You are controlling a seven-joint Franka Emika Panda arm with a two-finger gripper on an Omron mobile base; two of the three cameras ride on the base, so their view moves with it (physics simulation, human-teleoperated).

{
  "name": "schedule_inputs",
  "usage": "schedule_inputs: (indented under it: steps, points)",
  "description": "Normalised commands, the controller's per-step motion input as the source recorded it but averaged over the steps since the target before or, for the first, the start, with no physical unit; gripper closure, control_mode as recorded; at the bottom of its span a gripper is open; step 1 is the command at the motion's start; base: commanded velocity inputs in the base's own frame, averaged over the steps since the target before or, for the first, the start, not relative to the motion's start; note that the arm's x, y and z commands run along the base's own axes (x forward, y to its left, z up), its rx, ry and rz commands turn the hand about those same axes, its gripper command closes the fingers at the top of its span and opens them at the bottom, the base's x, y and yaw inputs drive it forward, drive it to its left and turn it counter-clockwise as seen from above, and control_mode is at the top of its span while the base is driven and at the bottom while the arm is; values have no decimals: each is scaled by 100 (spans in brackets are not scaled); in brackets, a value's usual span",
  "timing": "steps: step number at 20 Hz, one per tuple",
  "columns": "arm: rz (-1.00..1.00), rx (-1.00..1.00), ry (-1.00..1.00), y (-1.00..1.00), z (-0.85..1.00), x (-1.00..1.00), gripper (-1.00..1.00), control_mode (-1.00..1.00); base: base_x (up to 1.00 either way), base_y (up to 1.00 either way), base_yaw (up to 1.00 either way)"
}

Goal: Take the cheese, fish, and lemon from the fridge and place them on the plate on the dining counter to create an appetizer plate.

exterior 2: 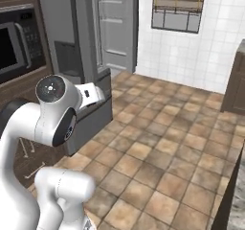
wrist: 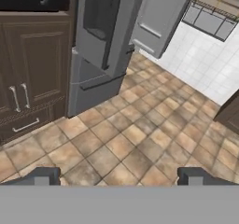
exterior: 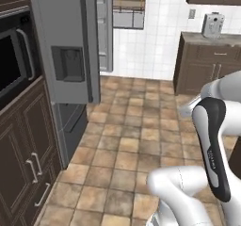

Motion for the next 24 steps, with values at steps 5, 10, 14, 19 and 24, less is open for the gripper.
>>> schedule_inputs:
  steps: [5,10,14,19,24]
  points:
    - [0,0,0,0,0,0,-100,100,100,-21,-6]
    - [0,0,0,0,0,0,-100,100,100,-21,-1]
    - [0,0,0,0,0,0,-100,100,100,-14,13]
    - [0,0,0,0,0,0,-100,100,92,-12,33]
    - [0,0,0,0,0,0,-100,100,52,-16,44]
